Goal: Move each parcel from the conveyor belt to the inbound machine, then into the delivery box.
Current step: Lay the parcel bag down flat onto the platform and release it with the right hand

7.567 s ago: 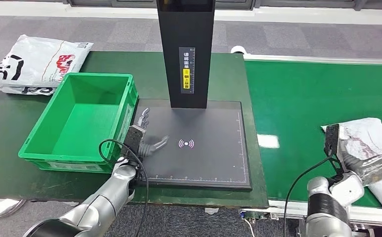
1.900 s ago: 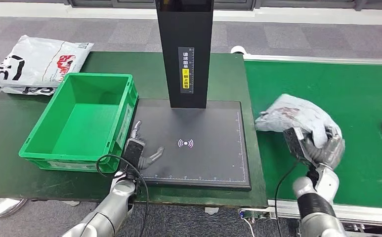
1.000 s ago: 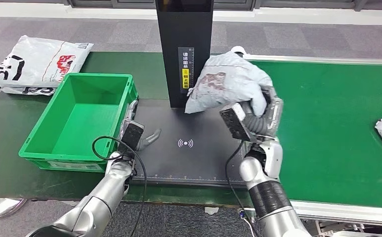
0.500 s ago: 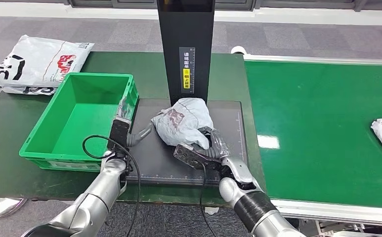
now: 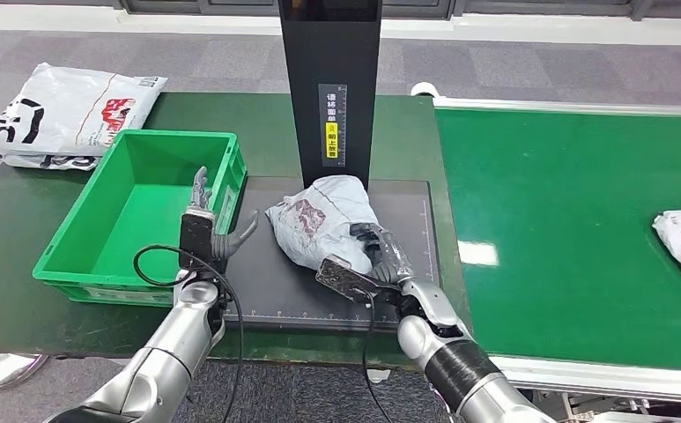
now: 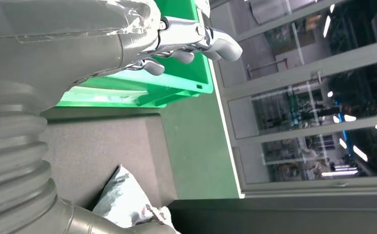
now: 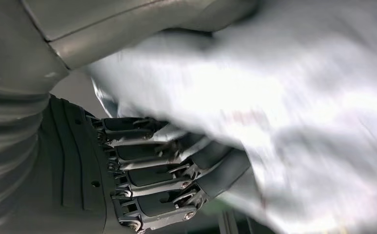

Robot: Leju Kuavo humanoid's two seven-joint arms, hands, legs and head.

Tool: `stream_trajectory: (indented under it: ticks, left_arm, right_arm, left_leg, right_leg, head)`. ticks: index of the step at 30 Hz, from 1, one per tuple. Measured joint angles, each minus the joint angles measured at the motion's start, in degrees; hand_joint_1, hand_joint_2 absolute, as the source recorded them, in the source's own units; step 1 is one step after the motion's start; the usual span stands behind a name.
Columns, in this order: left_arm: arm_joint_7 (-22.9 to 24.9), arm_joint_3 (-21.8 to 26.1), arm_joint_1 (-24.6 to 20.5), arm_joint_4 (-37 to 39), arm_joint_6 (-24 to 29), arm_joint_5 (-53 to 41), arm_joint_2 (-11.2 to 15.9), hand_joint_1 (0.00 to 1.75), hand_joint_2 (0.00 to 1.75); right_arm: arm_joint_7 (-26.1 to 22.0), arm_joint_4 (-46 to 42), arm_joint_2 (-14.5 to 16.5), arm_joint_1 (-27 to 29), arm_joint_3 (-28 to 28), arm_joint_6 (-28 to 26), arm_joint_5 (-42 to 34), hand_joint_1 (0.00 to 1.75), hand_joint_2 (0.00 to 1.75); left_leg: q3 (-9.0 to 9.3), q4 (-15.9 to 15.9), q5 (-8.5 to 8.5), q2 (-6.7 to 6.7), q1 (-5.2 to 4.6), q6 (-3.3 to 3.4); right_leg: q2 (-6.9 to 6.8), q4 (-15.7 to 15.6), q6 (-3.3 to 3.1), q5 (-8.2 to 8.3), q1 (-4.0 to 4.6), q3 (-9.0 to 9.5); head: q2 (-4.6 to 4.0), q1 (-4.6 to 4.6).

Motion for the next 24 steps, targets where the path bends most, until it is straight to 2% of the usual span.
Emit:
stream_trajectory:
  ticks: [4,7,10,14,17,24]
  left_arm:
    - [-0.17,0.03,1.20,-2.46,0.96,1.04,0.00,0.00,1.75]
    - [-0.18,0.03,1.88,-4.19,1.15,1.41,-0.06,0.00,1.75]
    - [-0.18,0.03,2.04,-5.17,1.17,1.42,-0.23,0.00,1.75]
    - [-0.17,0.03,2.02,-5.59,-0.10,1.24,-0.77,0.00,1.75]
    - [0.18,-0.02,1.61,-5.21,-1.52,0.22,-1.51,0.00,1.75]
    - [1.69,-1.28,0.30,-3.56,-3.08,-1.72,-3.18,0.00,1.75]
  right_arm:
    - [-5.70,-6.68,-0.35,1.97,-2.32,-8.42,-3.85,0.00,1.75]
    - [-10.78,-13.02,-0.53,4.29,-5.31,-12.26,-8.08,0.00,1.75]
    - [-13.17,-17.14,-0.79,5.99,-7.26,-13.04,-10.69,0.00,1.75]
    - [-19.44,-21.37,-0.88,8.19,-10.39,-13.59,-20.94,0.00,1.75]
    - [-21.91,-22.51,-0.85,8.76,-13.43,-14.06,-26.81,0.00,1.75]
    - [-24.06,-22.28,-0.68,8.88,-17.42,-15.67,-30.13,0.00,1.75]
  left_leg:
    - [-0.01,0.01,-0.01,-0.02,-0.01,0.01]
    - [-0.01,0.01,-0.02,-0.02,-0.01,0.01]
    - [-0.01,0.00,-0.03,-0.01,-0.01,0.01]
    - [-0.01,0.01,-0.02,-0.01,-0.01,0.02]
    - [0.01,0.01,-0.01,0.00,-0.02,0.02]
    - [0.01,0.02,0.00,0.02,-0.05,0.02]
  right_leg:
    - [-0.02,-0.01,0.00,-0.01,-0.01,-0.01]
    - [-0.02,-0.02,0.00,-0.01,-0.01,-0.01]
    - [0.00,-0.04,0.00,-0.01,-0.01,-0.02]
    - [-0.02,-0.06,0.01,0.00,-0.01,-0.01]
    - [-0.01,-0.06,0.02,0.02,-0.02,-0.01]
    - [0.03,-0.06,0.03,0.06,-0.04,-0.02]
  head:
    - [0.00,0.00]
    - [0.00,0.00]
    - [0.00,0.00]
    - [0.00,0.00]
    - [0.00,0.00]
    - [0.00,0.00]
